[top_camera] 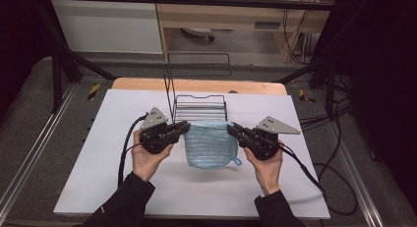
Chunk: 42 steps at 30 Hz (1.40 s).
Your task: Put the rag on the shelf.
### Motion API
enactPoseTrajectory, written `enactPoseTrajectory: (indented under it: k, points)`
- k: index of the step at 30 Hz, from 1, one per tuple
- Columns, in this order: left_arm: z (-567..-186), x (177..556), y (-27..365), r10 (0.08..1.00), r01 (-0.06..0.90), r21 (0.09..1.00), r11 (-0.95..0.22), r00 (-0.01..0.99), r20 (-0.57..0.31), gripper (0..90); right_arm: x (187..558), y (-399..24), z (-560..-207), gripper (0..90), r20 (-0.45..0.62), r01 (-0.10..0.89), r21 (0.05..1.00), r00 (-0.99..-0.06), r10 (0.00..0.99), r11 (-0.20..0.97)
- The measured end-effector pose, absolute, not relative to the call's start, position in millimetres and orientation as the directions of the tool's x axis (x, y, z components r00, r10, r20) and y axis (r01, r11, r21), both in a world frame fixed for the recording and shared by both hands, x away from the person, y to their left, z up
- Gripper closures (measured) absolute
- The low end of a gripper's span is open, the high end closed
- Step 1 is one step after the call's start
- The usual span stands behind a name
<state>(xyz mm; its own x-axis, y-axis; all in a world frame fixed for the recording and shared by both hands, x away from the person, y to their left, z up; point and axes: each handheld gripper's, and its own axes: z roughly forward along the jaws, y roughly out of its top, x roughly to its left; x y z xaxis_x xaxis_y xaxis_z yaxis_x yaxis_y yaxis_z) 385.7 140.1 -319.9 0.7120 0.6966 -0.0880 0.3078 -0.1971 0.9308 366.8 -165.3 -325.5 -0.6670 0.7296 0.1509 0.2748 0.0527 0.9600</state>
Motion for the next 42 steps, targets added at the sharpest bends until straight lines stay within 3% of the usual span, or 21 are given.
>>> enactPoseTrajectory:
  k: [42]
  points:
    - [-245,406,149,0.741,0.124,0.991,-0.047,0.67,-0.049,82.9,381,-142,-245,82.1,0.031,0.04,0.999,-0.613,0.79,-0.009]
